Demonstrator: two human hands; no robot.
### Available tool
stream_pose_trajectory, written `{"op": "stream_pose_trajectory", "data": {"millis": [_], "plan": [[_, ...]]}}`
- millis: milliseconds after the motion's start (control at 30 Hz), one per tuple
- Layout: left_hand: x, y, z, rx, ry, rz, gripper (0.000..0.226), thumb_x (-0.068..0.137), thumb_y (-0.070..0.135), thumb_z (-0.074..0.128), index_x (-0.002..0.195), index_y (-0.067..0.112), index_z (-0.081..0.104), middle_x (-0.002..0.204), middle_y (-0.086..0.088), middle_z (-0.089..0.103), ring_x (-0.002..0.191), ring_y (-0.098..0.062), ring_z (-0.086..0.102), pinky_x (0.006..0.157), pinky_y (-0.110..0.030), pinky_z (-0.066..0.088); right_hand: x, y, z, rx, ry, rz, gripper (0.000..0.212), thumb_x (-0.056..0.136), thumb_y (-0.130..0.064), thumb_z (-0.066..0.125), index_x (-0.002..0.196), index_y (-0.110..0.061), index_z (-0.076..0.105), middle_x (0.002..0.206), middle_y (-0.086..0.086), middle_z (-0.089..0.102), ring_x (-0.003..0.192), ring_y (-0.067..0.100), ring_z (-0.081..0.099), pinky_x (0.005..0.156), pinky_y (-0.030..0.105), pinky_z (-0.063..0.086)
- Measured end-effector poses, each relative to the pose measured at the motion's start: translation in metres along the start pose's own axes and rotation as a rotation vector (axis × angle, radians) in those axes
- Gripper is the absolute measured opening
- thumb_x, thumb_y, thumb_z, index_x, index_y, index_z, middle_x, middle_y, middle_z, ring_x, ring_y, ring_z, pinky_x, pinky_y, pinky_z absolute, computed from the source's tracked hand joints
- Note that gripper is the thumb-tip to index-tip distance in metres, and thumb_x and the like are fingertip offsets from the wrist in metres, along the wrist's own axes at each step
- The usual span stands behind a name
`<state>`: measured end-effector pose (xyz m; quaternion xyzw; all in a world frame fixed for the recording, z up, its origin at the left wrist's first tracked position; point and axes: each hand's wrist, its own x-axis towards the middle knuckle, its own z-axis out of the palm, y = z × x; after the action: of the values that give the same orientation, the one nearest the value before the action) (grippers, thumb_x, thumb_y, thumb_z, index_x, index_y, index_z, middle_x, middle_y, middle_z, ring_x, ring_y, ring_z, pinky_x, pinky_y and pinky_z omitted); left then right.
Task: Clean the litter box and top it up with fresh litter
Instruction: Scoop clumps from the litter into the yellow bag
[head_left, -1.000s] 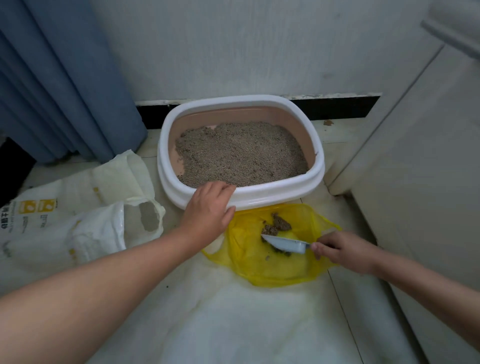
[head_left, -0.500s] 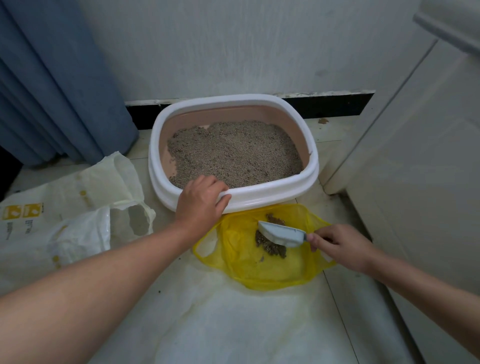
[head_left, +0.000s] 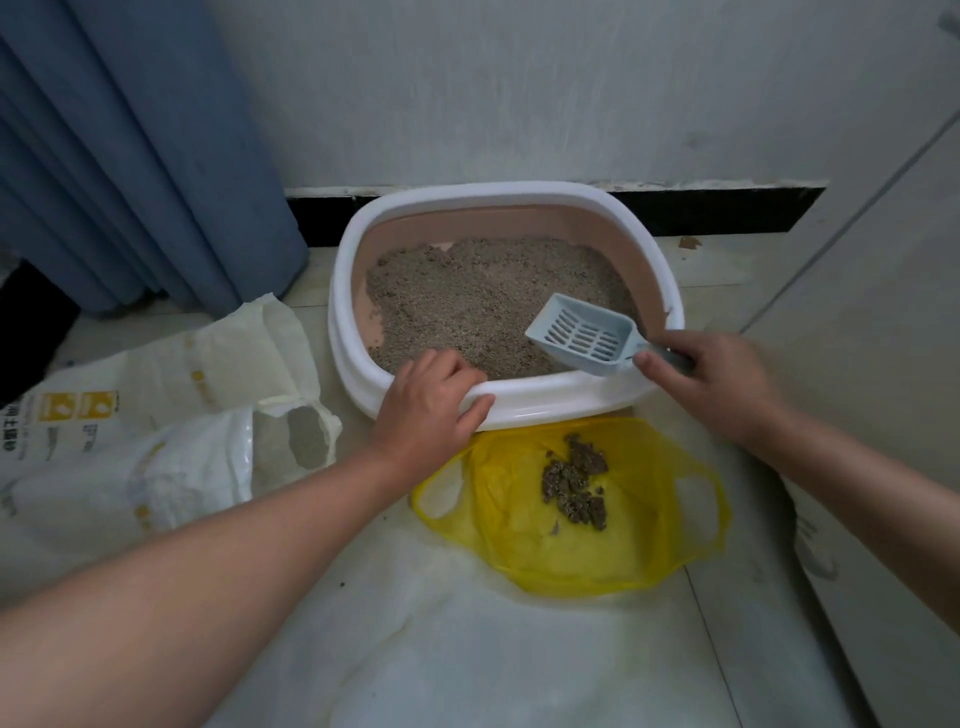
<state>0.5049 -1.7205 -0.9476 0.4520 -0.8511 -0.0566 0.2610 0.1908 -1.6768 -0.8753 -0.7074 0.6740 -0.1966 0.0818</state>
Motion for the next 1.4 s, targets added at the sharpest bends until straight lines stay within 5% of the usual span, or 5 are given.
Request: {"op": "stream_pose_trajectory", "data": {"millis": [400, 600, 733, 900, 1400], "plan": [[0.015, -0.029, 0.008, 0.149, 0.065, 0.32, 0.033, 0.097, 0.04, 0.057, 0.086, 0.011, 0.069, 0.08, -0.005, 0.053, 0.075, -0.025, 0.049, 0.065, -0.036, 0.036, 0.139, -0.001, 0.001, -0.815, -0.437, 0.044, 0.031, 0.09, -0.049, 0.063, 0.111, -0.027, 0.072, 0.085, 0.001, 0.068, 0.07, 0.017, 0.065, 0.07, 0.034, 0.06], [0.016, -0.031, 0.017, 0.277, 0.128, 0.359, 0.036, 0.1, 0.044, 0.052, 0.084, 0.014, 0.064, 0.08, -0.006, 0.054, 0.073, -0.027, 0.05, 0.064, -0.04, 0.036, 0.169, 0.011, -0.003, -0.736, -0.652, -0.133, 0.03, 0.09, -0.048, 0.061, 0.114, -0.034, 0.071, 0.094, -0.007, 0.071, 0.082, 0.015, 0.065, 0.077, 0.034, 0.057], [0.015, -0.032, 0.018, 0.311, 0.153, 0.38, 0.036, 0.1, 0.044, 0.053, 0.083, 0.015, 0.061, 0.08, -0.005, 0.055, 0.07, -0.026, 0.052, 0.064, -0.039, 0.035, 0.178, 0.015, 0.003, -0.704, -0.778, -0.222, 0.029, 0.091, -0.048, 0.059, 0.113, -0.035, 0.072, 0.09, -0.014, 0.071, 0.075, 0.005, 0.063, 0.059, 0.02, 0.044], [0.015, -0.033, 0.021, 0.312, 0.178, 0.377, 0.034, 0.1, 0.045, 0.055, 0.082, 0.016, 0.06, 0.076, -0.003, 0.055, 0.066, -0.024, 0.051, 0.062, -0.037, 0.036, 0.17, 0.01, 0.009, -0.549, -0.866, -0.271, 0.025, 0.093, -0.045, 0.061, 0.109, -0.031, 0.073, 0.09, -0.014, 0.072, 0.075, 0.003, 0.064, 0.068, 0.02, 0.053], [0.016, -0.034, 0.024, 0.318, 0.202, 0.366, 0.039, 0.099, 0.047, 0.054, 0.076, 0.017, 0.06, 0.073, -0.002, 0.053, 0.065, -0.024, 0.05, 0.061, -0.037, 0.035, 0.163, -0.08, 0.123, -0.203, -0.629, -0.364, 0.026, 0.091, -0.047, 0.061, 0.098, -0.026, 0.075, 0.068, -0.008, 0.063, 0.059, 0.012, 0.056, 0.051, 0.024, 0.037]]}}
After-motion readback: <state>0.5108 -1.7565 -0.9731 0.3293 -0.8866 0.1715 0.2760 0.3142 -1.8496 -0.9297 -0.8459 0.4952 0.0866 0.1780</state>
